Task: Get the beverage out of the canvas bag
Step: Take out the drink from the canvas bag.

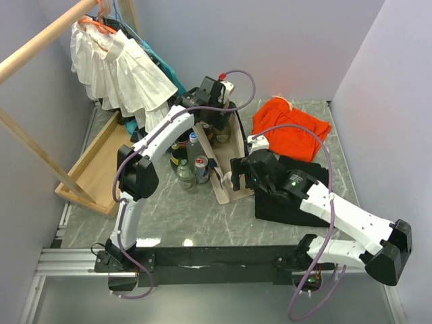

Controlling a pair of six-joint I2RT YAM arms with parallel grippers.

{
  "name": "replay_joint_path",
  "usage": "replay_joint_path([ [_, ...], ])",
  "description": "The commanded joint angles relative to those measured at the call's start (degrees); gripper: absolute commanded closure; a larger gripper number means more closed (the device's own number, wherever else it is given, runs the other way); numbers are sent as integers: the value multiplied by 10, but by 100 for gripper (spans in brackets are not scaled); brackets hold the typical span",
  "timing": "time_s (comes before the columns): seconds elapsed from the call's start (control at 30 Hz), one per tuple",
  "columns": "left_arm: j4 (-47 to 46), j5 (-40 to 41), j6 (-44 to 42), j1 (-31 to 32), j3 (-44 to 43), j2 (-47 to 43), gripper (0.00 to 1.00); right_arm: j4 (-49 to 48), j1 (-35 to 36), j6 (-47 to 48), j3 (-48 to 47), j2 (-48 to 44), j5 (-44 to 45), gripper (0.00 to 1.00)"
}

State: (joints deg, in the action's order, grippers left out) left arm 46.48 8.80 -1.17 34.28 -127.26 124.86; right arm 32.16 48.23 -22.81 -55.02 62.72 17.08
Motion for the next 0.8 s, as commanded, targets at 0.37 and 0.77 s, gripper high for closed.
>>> replay_joint_path([
  [0.37,2,40,-17,-4,-11,22,2,38,4,23,23,3,3,0],
  [0.77,-29,-27,8,-21,24,21,2,35,4,26,26,7,6,0],
])
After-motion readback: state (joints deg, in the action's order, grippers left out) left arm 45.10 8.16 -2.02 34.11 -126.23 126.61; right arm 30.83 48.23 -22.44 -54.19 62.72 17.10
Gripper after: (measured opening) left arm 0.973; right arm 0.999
